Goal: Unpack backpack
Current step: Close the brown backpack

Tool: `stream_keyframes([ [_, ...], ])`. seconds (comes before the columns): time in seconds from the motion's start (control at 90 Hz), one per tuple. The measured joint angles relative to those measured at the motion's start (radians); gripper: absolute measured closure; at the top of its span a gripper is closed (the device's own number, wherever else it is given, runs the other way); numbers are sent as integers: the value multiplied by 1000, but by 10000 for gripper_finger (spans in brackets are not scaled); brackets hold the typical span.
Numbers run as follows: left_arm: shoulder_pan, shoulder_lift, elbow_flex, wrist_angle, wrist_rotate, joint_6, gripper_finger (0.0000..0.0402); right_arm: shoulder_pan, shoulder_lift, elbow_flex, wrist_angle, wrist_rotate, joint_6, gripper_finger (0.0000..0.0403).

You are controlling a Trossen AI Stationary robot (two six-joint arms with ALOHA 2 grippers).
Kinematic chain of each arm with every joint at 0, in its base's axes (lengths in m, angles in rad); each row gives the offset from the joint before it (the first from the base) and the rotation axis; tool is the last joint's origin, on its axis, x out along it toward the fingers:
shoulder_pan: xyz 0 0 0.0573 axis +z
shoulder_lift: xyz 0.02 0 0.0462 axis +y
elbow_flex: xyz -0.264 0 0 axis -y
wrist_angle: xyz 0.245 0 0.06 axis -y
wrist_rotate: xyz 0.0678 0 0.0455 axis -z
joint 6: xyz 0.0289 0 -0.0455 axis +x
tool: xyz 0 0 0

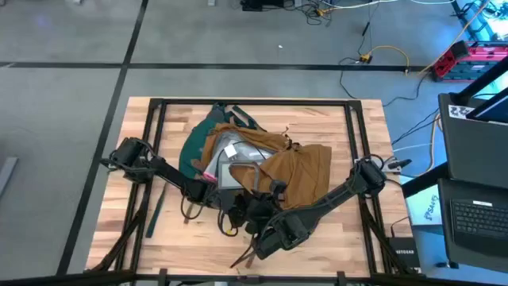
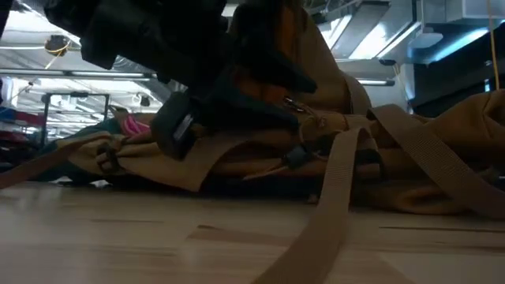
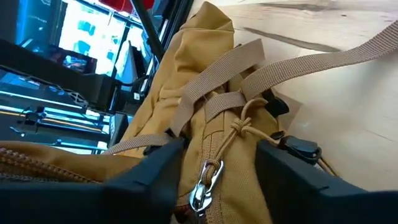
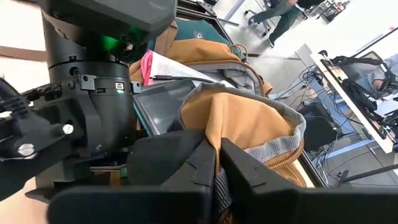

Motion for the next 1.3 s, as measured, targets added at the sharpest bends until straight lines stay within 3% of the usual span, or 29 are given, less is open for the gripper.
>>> stream_keyframes([
  [0.178, 9, 0, -1, 18, 5, -2, 278, 0, 0, 0, -2, 1, -1, 403],
  [0.467, 25, 0, -1, 31, 8, -9, 328, -1, 0, 0, -5, 3, -1, 403],
  [0.689, 27, 0, -1, 31, 1, -26, 392, -1, 0, 0, -6, 3, -1, 403],
  [0.878, 20, 0, -1, 26, -14, -38, 400, -1, 0, 0, -5, 2, -1, 403],
  [1.3, -140, -5, 1, -66, -271, -42, 401, 6, 1, 2, -5, -33, -22, 398],
])
